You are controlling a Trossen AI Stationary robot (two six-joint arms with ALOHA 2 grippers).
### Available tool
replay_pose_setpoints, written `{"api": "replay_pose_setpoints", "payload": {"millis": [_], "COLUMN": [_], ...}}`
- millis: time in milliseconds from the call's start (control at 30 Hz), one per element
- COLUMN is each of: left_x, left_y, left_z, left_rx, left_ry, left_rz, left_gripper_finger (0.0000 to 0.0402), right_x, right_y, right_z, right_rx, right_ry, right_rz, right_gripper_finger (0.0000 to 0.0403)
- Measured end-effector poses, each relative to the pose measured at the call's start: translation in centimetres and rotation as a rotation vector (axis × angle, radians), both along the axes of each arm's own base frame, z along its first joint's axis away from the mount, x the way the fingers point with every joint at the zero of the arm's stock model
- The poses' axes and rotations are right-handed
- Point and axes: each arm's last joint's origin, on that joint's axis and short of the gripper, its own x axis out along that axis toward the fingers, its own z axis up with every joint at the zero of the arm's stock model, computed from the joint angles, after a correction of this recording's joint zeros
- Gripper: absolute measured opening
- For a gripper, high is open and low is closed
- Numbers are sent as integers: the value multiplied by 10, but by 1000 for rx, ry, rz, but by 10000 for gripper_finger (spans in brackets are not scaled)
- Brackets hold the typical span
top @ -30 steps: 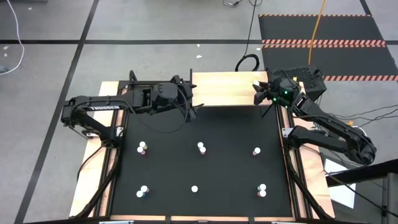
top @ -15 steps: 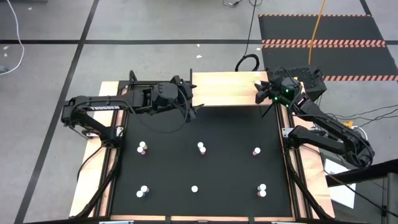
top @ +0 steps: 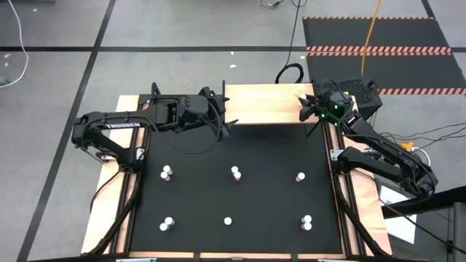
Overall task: Pick and place medicine bottles onto shelf by color
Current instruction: Put the top yellow pill bottle on the shelf aligned with the other yellow pill bottle, then put the top right pink medicine bottle on the shelf
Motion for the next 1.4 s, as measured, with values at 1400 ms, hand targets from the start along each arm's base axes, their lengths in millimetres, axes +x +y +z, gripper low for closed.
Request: {"api": "replay_pose_setpoints", "payload": {"millis": [1400], "left_x": [-4], "left_y": [20], "left_z": [0], "left_rx": [-8], "left_ry": [-7], "left_rz": [61], "left_gripper_finger": [392], "right_x": [-11], "right_y": [13], "right_z": [2], "right_rx": [-88], "right_ry": [-135], "right_rz": [-34], "right_gripper_finger": [212]}}
